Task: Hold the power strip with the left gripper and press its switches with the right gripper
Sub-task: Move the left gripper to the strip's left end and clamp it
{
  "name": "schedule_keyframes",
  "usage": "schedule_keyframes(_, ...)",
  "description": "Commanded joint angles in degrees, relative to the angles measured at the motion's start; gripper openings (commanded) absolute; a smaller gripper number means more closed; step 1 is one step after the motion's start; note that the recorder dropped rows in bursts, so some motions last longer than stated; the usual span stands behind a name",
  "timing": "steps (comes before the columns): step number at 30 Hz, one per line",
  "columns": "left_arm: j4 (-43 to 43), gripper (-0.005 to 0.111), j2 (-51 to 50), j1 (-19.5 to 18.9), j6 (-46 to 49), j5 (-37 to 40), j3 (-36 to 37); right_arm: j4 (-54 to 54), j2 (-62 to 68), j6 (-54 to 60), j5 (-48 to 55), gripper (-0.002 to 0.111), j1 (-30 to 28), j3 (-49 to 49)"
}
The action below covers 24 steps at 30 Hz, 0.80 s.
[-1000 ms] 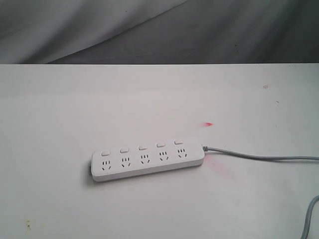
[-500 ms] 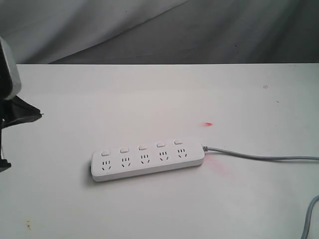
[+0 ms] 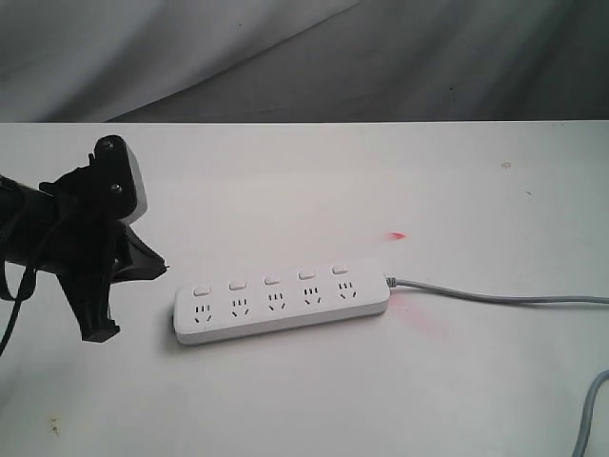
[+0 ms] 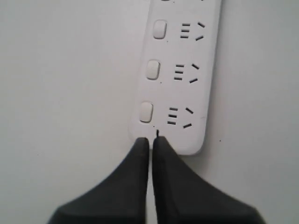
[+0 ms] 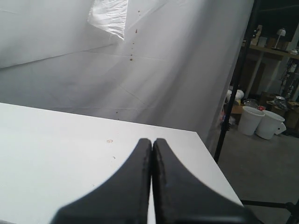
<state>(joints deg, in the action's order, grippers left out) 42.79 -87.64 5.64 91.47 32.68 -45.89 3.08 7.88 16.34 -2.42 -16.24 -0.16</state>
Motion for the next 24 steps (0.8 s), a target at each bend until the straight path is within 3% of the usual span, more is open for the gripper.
schedule_keyframes(1,0.7,0.03,0.0,0.3,1.0,-1.1,-0.2,-0.5,-0.2,-0.4,0.0,0.0,-0.3,0.2)
schedule_keyframes(3,0.0,0.049,0.0,0.3,1.6,0.4,-0.2,-0.5,-0.2,-0.4,0.0,0.0,-0.3,0.2)
schedule_keyframes(5,-0.3,0.061,0.0,0.3,2.1,0.5,-0.2,-0.5,-0.2,-0.4,0.0,0.0,-0.3,0.2)
schedule_keyframes(10,-0.3,0.066,0.0,0.3,9.4,0.5,-0.2,-0.5,-0.2,-0.4,0.0,0.0,-0.3,0.2)
schedule_keyframes(20,1.3,0.082,-5.2,0.3,10.7,0.6,-0.2,-0.5,-0.2,-0.4,0.0,0.0,-0.3,0.2)
schedule_keyframes(24,5.1,0.083,-8.3,0.3,14.7,0.5,-0.2,-0.5,-0.2,-0.4,0.0,0.0,-0.3,0.2)
